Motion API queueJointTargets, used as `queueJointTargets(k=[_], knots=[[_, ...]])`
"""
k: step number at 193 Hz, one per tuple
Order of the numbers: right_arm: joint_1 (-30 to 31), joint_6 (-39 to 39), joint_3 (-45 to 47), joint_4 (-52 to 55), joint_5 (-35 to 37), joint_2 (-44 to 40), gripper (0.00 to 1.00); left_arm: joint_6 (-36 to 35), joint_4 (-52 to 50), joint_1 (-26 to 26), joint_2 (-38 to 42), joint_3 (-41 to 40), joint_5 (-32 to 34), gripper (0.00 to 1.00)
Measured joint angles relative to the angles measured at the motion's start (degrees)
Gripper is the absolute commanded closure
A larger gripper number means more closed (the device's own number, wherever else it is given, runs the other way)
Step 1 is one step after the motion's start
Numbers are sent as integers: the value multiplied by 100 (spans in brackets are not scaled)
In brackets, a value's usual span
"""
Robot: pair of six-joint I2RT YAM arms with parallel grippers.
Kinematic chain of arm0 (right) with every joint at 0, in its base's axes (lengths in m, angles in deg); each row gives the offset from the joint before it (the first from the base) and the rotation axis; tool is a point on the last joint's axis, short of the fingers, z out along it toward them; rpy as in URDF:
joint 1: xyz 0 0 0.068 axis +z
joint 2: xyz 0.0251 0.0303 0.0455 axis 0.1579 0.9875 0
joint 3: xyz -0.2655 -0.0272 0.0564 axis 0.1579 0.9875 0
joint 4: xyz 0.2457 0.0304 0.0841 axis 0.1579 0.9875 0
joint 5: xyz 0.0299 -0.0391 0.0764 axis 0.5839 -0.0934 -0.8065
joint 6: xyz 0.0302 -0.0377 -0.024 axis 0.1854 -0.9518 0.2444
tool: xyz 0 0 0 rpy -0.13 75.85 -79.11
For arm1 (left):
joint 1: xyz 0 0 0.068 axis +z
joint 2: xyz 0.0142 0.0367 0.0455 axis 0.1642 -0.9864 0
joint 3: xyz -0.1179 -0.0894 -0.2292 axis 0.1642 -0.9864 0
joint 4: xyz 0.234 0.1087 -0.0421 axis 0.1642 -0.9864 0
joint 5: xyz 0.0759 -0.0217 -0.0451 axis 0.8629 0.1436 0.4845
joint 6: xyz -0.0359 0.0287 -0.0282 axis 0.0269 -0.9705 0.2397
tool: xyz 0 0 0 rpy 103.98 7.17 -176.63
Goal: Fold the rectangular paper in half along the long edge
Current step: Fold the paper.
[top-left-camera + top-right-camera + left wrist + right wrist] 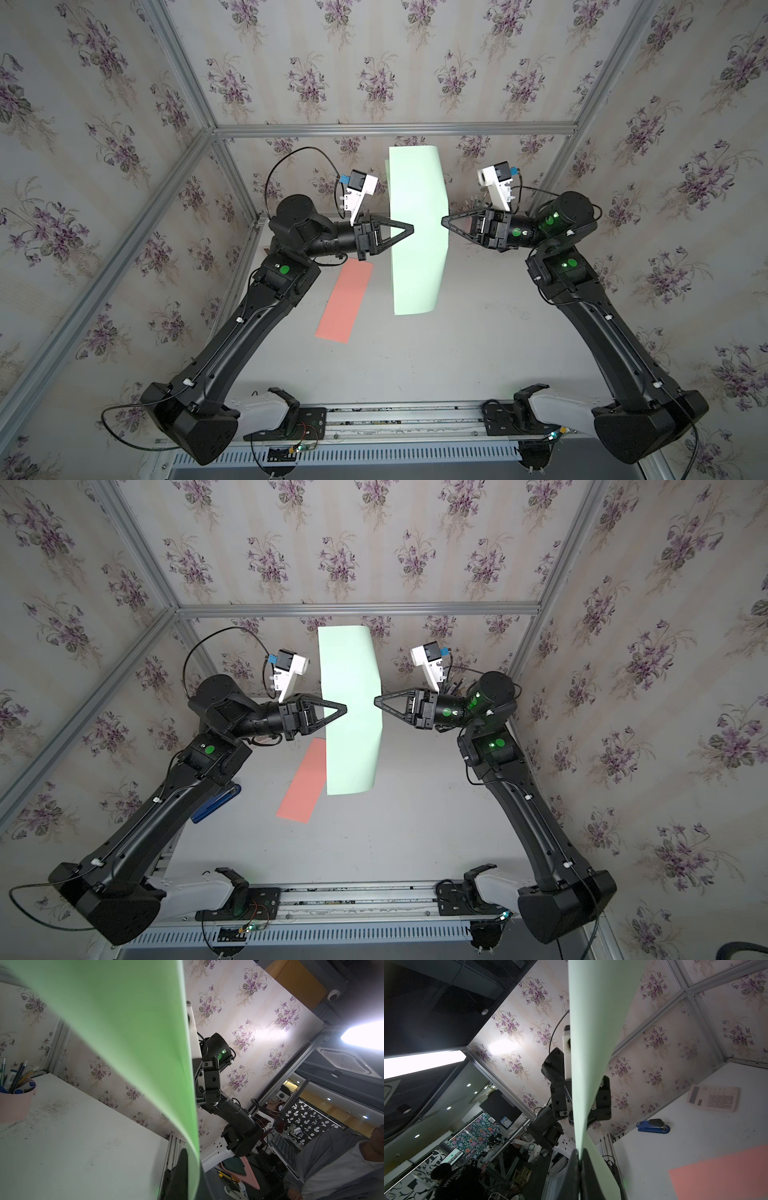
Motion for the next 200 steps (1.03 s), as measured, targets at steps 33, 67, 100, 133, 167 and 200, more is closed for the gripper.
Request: queueJointTargets(k=[33, 67, 100, 133, 167, 200], knots=[[39, 103, 125, -232, -87, -42, 79, -7, -17, -4, -59, 98, 15, 100], [46, 120, 201, -282, -103, -52, 100, 0, -11, -7, -153, 164, 11, 100], [39, 46, -9, -260, -20, 20, 71, -2, -7, -35, -166, 190, 24, 100], [24, -260, -422, -162, 203, 199, 95, -7, -42, -63, -166, 190, -11, 100], [20, -188, -448, -238, 289, 313, 76, -81, -138, -63, -133, 190, -2, 100], [-2, -175, -525, -476, 352, 315, 95, -109, -188, -74, -129, 190, -48, 100]])
